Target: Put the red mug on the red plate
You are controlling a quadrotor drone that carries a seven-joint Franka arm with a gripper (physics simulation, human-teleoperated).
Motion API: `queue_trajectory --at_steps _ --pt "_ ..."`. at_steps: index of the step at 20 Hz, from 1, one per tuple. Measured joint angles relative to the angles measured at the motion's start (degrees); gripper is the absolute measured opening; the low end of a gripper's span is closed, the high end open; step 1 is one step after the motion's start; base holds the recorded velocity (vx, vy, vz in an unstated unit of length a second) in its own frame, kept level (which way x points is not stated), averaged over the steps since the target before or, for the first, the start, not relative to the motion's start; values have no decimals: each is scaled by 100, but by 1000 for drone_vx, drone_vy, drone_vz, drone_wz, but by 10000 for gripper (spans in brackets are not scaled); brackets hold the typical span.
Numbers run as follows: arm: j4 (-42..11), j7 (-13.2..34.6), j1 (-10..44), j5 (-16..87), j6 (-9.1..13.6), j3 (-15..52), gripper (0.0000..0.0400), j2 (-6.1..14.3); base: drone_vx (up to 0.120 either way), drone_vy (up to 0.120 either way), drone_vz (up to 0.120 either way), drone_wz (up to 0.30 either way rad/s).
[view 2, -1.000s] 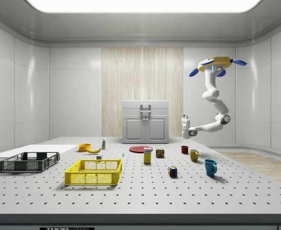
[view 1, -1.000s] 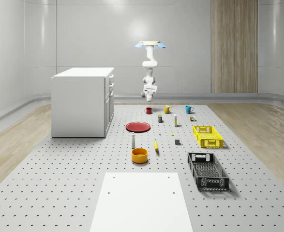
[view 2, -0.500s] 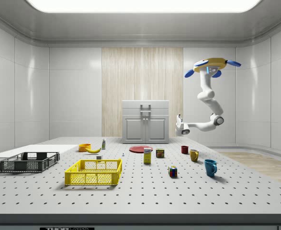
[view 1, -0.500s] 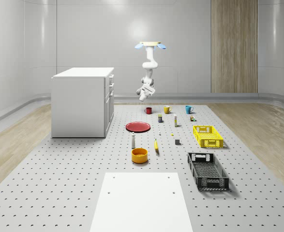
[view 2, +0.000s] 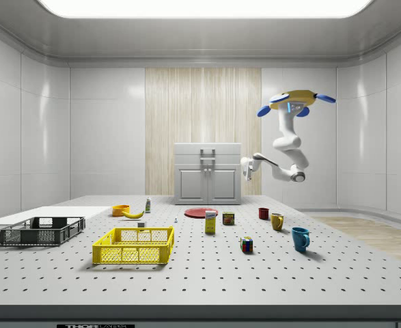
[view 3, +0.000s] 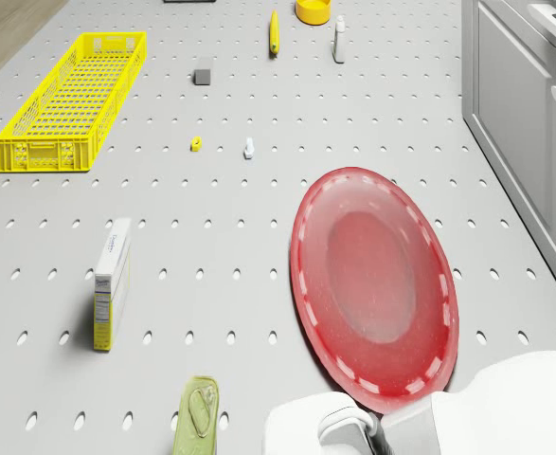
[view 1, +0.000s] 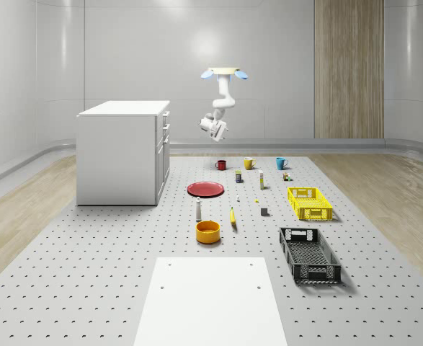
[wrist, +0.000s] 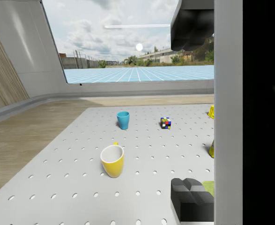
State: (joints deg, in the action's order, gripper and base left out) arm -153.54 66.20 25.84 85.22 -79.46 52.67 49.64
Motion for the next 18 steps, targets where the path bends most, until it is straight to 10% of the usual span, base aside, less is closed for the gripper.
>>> queue_trajectory --at_steps 8,18 --pt "-1105 1582 2179 2432 970 1362 400 567 95 0 -115 0" --pt "-1237 2245 3173 2841 1267 1851 400 1038 -120 4 -100 0"
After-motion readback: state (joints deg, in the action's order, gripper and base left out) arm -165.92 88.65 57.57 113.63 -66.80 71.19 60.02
